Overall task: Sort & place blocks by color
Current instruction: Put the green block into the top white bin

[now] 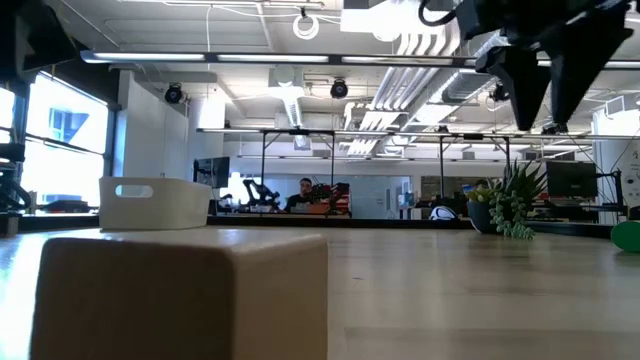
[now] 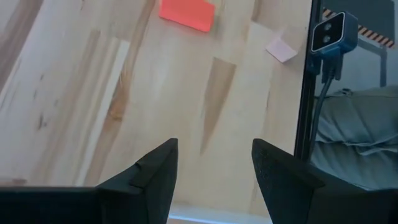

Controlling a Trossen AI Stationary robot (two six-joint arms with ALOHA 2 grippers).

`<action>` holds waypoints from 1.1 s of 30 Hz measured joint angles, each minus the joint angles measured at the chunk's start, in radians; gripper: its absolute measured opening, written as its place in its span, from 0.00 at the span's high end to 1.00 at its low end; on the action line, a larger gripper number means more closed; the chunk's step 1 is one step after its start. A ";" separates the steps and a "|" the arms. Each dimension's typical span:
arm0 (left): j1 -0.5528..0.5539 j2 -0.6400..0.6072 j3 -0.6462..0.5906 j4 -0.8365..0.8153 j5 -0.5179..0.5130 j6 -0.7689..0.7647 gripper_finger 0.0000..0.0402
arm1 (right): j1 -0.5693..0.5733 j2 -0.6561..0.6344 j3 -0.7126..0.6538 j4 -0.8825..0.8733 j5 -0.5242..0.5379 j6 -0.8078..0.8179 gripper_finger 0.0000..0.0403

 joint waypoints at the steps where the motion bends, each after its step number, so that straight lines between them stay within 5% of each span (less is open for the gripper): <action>1: 0.003 0.000 0.000 0.000 0.000 0.010 0.52 | 0.000 0.000 0.000 -0.022 0.002 -0.017 0.45; 11: 0.004 0.000 0.000 0.000 -0.001 0.037 0.52 | -0.001 0.000 -0.038 -0.172 0.025 -0.210 0.45; 22: 0.002 0.000 0.000 -0.002 -0.007 0.037 0.52 | -0.001 0.000 -0.243 -0.109 -0.029 -0.240 0.45; 33: 0.002 0.000 0.000 -0.002 -0.034 0.059 0.52 | -0.001 0.001 -0.309 -0.058 -0.093 -0.266 0.45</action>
